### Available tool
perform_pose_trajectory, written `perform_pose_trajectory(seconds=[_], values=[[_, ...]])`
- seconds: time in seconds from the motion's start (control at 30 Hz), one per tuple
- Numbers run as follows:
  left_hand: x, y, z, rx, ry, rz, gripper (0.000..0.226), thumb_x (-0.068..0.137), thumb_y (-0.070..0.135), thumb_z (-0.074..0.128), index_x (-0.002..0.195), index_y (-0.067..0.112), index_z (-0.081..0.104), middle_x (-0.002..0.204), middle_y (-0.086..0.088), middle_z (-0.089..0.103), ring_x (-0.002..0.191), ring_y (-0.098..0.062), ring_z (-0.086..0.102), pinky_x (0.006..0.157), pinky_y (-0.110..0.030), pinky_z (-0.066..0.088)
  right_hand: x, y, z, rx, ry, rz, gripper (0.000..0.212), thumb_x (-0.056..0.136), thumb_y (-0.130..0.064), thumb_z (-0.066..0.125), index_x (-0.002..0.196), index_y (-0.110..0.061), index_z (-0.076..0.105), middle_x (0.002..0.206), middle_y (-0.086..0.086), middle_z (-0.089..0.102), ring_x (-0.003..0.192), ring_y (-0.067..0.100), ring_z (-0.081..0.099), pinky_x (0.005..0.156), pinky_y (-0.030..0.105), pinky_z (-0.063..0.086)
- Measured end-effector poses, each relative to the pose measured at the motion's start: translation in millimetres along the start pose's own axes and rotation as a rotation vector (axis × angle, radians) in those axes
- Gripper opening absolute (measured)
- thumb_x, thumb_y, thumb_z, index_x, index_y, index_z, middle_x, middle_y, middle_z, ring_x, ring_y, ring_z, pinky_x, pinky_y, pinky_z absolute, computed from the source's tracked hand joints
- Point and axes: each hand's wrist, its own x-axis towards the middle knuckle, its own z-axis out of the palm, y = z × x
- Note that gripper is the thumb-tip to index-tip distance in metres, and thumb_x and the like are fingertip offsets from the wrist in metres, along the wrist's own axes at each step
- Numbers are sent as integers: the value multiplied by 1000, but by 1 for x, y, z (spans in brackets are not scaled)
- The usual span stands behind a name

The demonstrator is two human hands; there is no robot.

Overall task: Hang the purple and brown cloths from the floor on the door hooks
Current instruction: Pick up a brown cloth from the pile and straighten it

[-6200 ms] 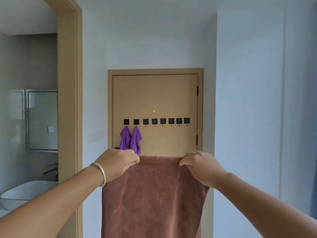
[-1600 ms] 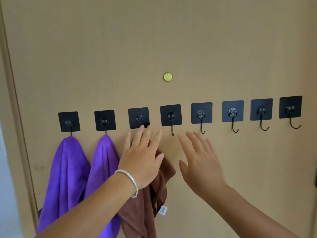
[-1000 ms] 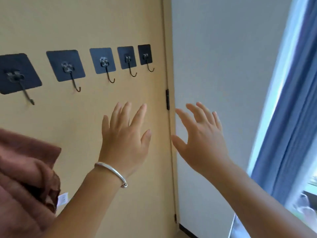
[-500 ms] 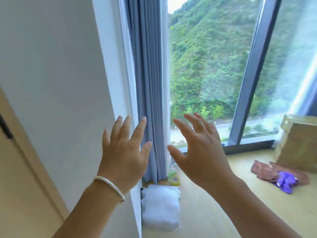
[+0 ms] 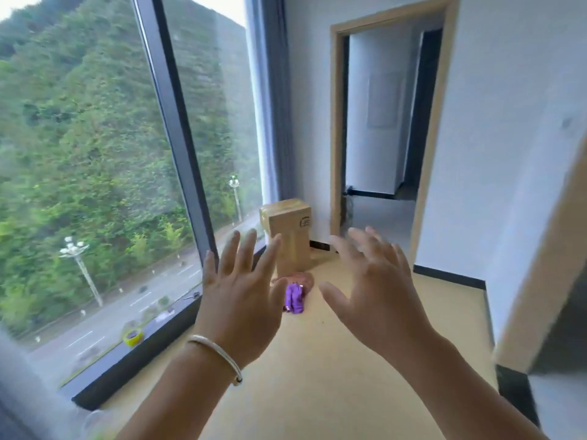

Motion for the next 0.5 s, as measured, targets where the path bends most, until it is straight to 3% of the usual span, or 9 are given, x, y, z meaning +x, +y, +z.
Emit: perform_pose_trajectory(seconds=[0.13,0.27,0.5], values=[[58,66,49,-66,-19,135,59,94,51,20,149,39,5,160,-1,7,147,-21,-6,117,-54,6,16,84,-6,-127,-6,106,64,87,-54,54,143,-31,36,152,2,33,144,21,18,116,46,14],[103,103,85,-130,-50,206,58,95,51,23,148,37,5,160,-4,10,147,-24,-4,117,-56,7,33,138,-7,-176,-26,171,63,87,-51,55,143,-28,36,151,3,33,144,22,16,116,49,17],[175,121,157,-163,-124,247,63,89,61,11,147,39,7,159,-1,12,147,-23,-3,116,-56,7,84,200,38,-199,-83,245,64,88,-54,53,144,-29,35,151,0,32,144,20,16,116,50,17]])
